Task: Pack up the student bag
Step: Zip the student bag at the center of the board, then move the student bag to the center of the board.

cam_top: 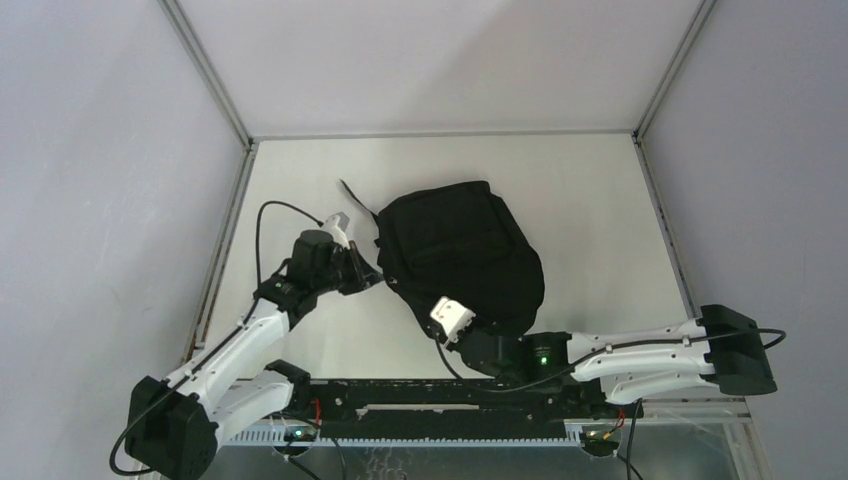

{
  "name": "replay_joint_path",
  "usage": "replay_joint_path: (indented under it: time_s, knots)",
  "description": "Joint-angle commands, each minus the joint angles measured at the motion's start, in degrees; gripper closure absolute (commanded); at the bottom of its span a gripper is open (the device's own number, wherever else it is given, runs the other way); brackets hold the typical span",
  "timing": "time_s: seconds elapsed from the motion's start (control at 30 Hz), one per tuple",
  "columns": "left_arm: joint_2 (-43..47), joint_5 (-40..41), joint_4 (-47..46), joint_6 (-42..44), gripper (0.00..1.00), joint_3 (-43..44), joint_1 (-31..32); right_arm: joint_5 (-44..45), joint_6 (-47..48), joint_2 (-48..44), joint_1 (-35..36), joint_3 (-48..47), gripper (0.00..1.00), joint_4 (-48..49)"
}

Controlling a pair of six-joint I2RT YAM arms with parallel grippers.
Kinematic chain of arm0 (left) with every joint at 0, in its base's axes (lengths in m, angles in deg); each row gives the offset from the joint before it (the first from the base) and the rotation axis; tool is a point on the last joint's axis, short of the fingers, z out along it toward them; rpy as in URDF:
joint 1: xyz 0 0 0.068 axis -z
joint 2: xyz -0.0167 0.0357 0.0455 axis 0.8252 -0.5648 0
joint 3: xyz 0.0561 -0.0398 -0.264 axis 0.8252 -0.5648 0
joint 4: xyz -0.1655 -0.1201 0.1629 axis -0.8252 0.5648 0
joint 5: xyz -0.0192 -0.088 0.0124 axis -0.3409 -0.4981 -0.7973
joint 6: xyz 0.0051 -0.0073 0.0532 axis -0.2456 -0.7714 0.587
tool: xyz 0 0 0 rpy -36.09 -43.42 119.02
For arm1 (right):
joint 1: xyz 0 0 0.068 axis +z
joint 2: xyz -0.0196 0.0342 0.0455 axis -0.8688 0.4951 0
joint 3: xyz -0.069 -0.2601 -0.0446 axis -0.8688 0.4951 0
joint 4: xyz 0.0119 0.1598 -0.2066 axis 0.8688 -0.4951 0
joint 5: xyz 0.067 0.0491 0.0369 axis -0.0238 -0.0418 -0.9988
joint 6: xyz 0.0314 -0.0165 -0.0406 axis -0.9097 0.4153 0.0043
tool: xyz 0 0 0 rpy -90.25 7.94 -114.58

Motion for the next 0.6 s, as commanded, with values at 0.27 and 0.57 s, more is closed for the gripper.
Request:
replay_joint_path:
  time_s: [0.27,0.57]
  knots:
    - [1.92,6.22,-0.77,-0.49,0.90,4.44,-10.39,6.16,-11.38,-1.68,0.96,-0.12,1.00,-5.54]
    - [10.58,2.81,4.76,2.13,0.22,8.88,-10.15,-18.00,-14.92,8.40,-20.78,-5.83,1.00,9.51]
